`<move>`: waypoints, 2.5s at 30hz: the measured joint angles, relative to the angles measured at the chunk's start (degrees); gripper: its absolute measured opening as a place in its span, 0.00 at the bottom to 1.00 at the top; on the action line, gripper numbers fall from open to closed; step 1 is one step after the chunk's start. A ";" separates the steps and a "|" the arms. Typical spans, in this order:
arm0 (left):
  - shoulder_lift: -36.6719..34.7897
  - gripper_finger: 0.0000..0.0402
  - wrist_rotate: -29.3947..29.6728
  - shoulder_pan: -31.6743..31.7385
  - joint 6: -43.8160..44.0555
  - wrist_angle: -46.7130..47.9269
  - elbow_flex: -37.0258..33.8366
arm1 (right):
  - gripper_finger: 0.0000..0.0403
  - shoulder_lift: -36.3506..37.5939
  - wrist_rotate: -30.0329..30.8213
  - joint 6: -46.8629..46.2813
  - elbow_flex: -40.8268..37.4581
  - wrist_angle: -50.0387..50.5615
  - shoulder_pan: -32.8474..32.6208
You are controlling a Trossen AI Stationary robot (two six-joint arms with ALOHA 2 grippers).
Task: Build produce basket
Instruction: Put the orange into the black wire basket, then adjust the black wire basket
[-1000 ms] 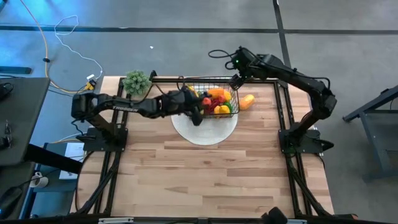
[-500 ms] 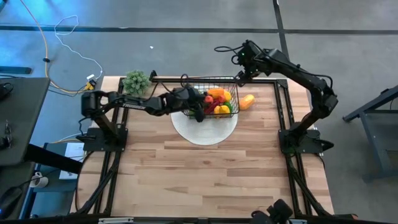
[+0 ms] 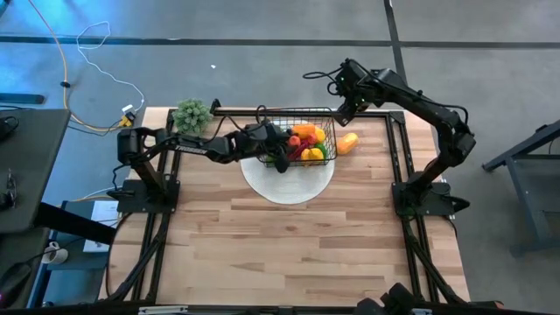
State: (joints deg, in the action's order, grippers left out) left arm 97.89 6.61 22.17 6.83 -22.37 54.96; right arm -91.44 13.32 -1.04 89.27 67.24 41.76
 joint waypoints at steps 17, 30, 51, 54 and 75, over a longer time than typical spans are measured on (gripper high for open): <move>-0.12 0.64 -3.87 1.83 2.13 0.36 0.00 | 0.59 0.00 0.00 3.09 0.00 8.47 0.23; -5.57 0.63 -6.86 4.86 2.50 3.43 0.07 | 0.59 0.02 -11.05 20.58 -0.24 12.74 2.44; -31.18 0.63 16.71 5.31 -12.03 21.75 0.04 | 0.59 -0.41 -13.22 40.15 -0.24 10.34 4.36; -32.85 0.63 18.73 5.31 -14.06 21.73 0.04 | 0.59 -0.70 -14.73 39.91 -0.24 9.91 4.79; -33.88 0.63 22.56 5.17 -13.83 27.05 0.04 | 0.59 1.18 -22.48 31.93 -0.22 9.78 6.36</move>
State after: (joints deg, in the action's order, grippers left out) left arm 64.01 29.17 27.35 -7.00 4.69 55.00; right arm -90.26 -9.16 30.89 89.06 77.02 48.11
